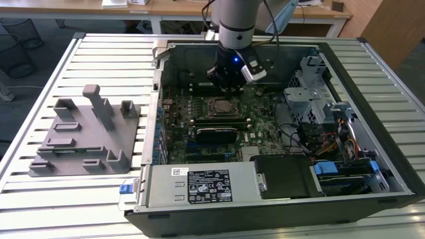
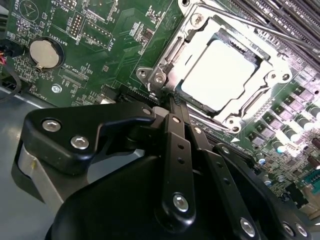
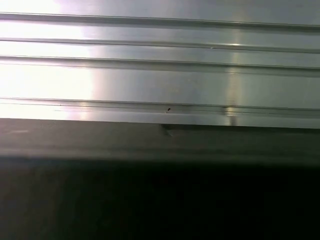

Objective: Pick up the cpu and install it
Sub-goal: 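Install the first cpu locking lever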

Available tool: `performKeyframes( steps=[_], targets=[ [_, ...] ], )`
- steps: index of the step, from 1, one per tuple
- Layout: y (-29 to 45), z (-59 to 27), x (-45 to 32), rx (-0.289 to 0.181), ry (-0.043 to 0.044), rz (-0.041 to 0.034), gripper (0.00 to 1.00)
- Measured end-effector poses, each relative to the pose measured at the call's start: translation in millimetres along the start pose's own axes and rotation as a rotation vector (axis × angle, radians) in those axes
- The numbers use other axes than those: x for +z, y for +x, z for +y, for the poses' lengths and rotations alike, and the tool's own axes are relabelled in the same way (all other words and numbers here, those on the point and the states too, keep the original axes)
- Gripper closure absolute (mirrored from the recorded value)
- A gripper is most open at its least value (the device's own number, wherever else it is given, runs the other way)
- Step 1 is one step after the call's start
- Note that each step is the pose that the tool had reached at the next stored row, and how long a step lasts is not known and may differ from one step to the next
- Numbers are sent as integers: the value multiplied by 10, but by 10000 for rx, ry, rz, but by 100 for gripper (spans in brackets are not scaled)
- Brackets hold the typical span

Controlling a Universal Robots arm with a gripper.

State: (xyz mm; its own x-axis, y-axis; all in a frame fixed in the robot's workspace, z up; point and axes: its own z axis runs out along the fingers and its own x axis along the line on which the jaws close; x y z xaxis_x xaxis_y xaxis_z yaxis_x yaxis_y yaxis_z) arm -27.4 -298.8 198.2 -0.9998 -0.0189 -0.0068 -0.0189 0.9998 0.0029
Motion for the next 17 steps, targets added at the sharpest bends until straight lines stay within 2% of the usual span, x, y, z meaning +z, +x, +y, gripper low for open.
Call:
performKeyframes(
  steps=[3, 10, 15, 17],
  targets=[
    [-1, 0, 11, 0, 21, 7, 89],
    [-4, 4, 1, -1, 0, -1, 89],
    [-3, 2, -12, -2, 25, 11, 89],
    [-2, 1, -7, -1, 65, 14, 89]
  ],
)
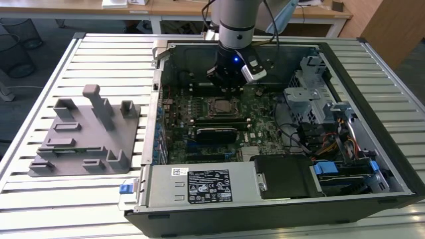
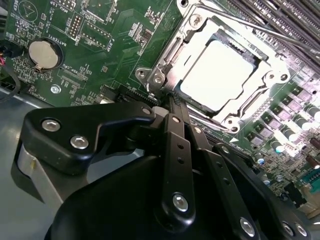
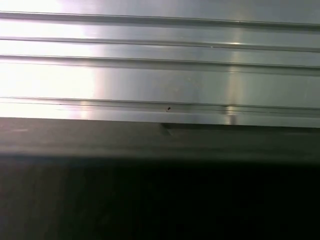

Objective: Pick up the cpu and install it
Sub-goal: 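Install the first cpu locking lever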

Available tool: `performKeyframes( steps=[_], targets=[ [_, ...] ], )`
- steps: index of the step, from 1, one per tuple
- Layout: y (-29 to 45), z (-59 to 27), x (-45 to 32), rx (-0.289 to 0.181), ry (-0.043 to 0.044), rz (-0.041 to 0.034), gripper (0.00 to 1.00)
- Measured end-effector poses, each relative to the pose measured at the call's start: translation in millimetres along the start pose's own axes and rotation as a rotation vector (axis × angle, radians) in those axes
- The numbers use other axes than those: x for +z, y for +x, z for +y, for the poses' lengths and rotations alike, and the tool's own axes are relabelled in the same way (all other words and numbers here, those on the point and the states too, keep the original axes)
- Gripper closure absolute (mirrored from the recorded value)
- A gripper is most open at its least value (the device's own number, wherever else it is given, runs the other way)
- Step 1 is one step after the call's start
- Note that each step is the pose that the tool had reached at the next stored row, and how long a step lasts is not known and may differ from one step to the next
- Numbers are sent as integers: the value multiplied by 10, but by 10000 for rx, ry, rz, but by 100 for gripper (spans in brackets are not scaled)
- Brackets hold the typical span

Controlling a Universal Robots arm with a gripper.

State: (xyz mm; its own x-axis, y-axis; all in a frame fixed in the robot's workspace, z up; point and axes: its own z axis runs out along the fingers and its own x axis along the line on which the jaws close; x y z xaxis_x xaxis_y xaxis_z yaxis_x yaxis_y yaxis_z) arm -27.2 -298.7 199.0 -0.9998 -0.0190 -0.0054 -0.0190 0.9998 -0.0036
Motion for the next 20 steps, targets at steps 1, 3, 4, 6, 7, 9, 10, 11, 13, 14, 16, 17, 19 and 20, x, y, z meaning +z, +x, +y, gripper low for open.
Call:
performKeyframes(
  steps=[1, 3, 4, 6, 7, 9, 10, 11, 13, 14, 16, 17, 19, 20],
  targets=[
    [0, -1, 3, 0, 28, 2, 89],
    [0, -1, 13, 0, 75, 2, 89],
    [0, 0, 18, 0, 93, 3, 89],
    [1, 0, 26, 0, 127, 4, 89],
    [1, -1, 27, -1, 134, 6, 89],
    [1, -1, 29, -1, 134, 4, 89],
    [1, -1, 31, 0, 118, 3, 89],
    [1, -1, 34, 0, 84, 3, 89],
    [1, 0, 43, 0, 35, 8, 89],
    [2, -3, 43, -1, 6, 10, 89],
    [1, -2, 44, 1, -114, 10, 89],
    [0, 0, 46, 1, -194, 6, 89],
    [6, -10, 36, 1, -322, 16, 89],
    [5, -8, 33, 2, -351, 15, 89]
  ],
)
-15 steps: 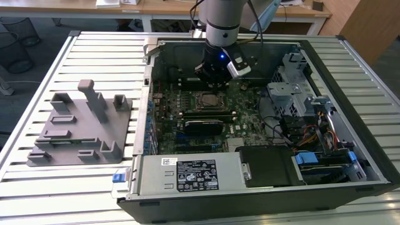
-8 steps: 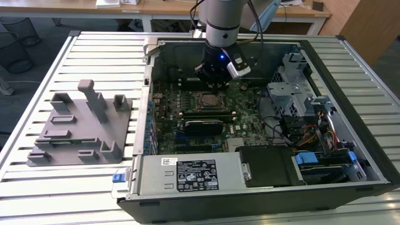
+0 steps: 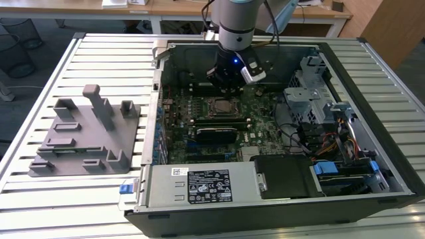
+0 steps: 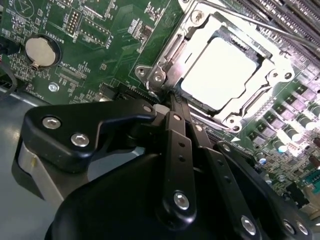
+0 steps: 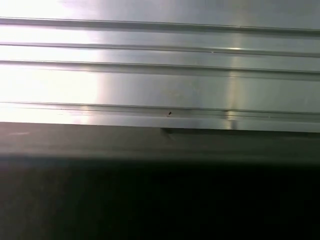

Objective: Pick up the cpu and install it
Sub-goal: 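Install the first cpu locking lever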

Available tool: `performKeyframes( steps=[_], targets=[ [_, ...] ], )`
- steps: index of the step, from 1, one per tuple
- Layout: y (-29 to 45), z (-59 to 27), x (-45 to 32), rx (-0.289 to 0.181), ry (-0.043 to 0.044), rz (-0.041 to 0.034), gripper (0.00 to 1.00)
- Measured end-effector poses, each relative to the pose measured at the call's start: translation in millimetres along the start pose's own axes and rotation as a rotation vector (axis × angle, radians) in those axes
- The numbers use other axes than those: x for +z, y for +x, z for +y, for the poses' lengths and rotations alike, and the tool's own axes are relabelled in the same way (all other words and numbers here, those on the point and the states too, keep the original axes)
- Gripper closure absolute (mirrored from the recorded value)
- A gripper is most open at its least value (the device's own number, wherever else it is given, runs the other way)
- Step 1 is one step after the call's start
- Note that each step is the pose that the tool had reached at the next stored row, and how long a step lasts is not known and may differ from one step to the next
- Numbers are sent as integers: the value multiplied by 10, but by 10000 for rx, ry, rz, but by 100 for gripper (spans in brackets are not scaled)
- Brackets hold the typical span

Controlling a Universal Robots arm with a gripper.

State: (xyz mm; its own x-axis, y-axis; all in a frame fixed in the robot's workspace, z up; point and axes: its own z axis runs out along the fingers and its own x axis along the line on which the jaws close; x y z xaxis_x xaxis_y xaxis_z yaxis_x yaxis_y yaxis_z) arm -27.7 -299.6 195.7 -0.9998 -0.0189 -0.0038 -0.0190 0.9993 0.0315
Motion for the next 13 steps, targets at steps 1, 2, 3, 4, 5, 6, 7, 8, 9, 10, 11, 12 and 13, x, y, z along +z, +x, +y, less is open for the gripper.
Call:
performKeyframes(
  steps=[1, 2, 3, 4, 5, 6, 7, 8, 9, 10, 11, 12, 13],
  targets=[
    [-4, 7, -5, 2, -32, -11, 89],
    [-7, 13, -17, 1, -65, -25, 89],
    [-6, 12, -39, 1, -50, -15, 89],
    [-6, 11, -61, 0, -39, -4, 89],
    [-6, 11, -77, 1, -39, 0, 89],
    [-6, 12, -87, 1, -38, 3, 89],
    [-6, 12, -93, 2, -38, 4, 89],
    [-6, 11, -94, 0, -40, 4, 89],
    [-6, 9, -94, 0, -40, 3, 89],
    [-6, 4, -95, 0, -38, 6, 89],
    [-6, -1, -95, 0, -37, 6, 89],
    [-5, -5, -95, 0, -37, 6, 89],
    [-5, -7, -95, 1, -37, 5, 89]
  ],
)
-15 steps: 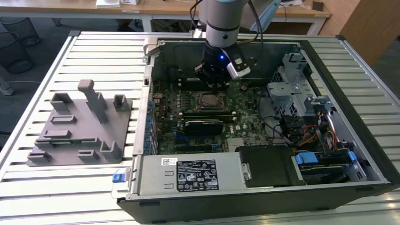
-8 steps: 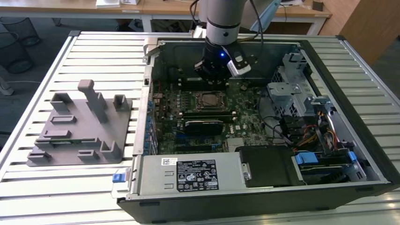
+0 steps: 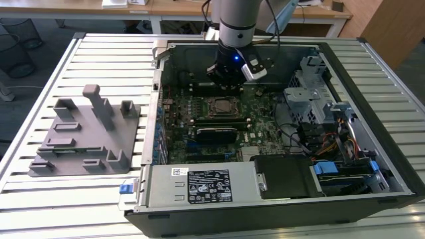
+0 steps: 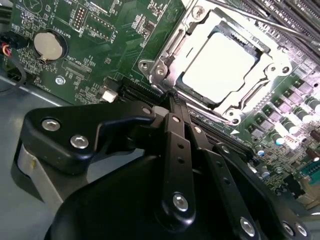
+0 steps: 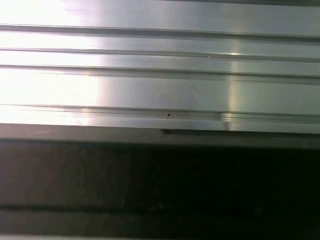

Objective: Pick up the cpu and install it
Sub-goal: 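Install the first cpu locking lever, then install the second cpu locking lever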

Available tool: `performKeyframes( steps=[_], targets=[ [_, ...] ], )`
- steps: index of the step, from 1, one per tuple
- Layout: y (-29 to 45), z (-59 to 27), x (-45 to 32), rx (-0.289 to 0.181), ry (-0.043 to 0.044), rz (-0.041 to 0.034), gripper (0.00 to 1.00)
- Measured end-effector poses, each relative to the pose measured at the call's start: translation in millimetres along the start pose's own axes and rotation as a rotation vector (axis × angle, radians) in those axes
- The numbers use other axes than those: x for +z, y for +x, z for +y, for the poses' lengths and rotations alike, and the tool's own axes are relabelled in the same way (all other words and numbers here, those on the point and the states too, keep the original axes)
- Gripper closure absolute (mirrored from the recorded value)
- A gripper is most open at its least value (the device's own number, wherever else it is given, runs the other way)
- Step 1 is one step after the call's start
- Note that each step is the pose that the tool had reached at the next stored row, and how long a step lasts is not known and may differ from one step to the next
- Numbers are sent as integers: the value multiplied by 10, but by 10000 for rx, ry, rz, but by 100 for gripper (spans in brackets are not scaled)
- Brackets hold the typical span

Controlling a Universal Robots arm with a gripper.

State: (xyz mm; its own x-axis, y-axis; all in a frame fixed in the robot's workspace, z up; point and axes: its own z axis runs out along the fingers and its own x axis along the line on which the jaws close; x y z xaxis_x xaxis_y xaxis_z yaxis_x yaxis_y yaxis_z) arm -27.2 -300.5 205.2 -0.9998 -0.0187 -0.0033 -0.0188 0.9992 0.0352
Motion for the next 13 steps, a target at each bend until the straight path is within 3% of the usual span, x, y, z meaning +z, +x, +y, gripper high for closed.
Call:
performKeyframes(
  steps=[13],
  targets=[
    [1, -36, -1, 0, 1, 0, 89]
  ],
)
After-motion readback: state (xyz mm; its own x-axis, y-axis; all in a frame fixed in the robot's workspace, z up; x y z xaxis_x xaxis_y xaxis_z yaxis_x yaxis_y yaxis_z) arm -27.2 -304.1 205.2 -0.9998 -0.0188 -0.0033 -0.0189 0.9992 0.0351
